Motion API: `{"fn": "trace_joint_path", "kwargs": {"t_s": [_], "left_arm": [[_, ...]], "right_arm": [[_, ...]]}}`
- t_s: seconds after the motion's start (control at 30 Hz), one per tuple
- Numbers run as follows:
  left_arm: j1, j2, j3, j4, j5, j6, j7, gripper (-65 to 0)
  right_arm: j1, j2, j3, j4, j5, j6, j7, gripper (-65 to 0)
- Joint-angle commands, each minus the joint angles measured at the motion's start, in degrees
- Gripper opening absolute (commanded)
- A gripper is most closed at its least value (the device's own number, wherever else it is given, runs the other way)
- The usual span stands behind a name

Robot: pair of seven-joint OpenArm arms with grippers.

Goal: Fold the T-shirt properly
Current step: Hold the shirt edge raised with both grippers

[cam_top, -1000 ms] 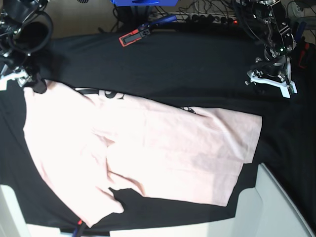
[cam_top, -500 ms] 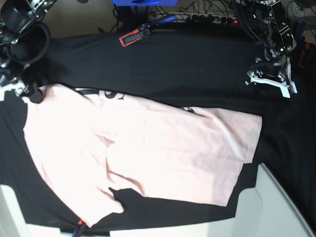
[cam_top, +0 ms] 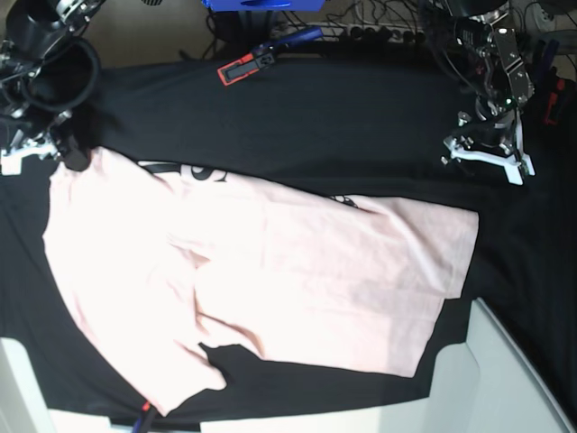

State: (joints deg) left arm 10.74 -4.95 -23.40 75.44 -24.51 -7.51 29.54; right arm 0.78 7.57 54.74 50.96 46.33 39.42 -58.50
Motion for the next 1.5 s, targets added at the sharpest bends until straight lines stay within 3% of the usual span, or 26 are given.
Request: {"fn": "trace_joint_path", "kwargs": {"t_s": [0.0, 0.2, 0.3, 0.57, 1.2, 1.47], "left_arm": [[-0.68, -0.63, -0.56, 0.74, -0.50, -0.01, -1.01, -28.6], [-3.14, -2.30, -0.65, -3.48, -11.93, -0.01, -1.01, -28.6], [-3.75, -3.01, -0.56, -4.10, -14.21, -0.01, -1.01, -28.6], [-3.75, -2.83, -0.65, 0.47, -14.48, -0.01, -1.01, -28.6], [-17.47, -3.97, -0.65, -21.68, -14.12, -0.01, -1.45, -28.6], [-19.58, -3.88, -0.12, -22.21, -14.30, -0.01, -1.36, -29.1]], "right_arm": [[0.67, 0.91, 0.07, 0.51, 1.10, 0.58, 0.35, -65.0], [0.67, 0.91, -0.02, 0.60, 1.10, 0.58, 0.26, -65.0], [0.50, 0.91, -0.02, 0.69, 1.10, 0.58, 0.26, -65.0], [0.41, 0.91, -0.02, 0.78, 1.10, 0.58, 0.26, -65.0], [0.32, 0.91, -0.02, 0.86, 1.10, 0.58, -2.20, -65.0], [0.32, 0.91, -0.02, 0.86, 1.10, 0.58, -2.20, -65.0]]}}
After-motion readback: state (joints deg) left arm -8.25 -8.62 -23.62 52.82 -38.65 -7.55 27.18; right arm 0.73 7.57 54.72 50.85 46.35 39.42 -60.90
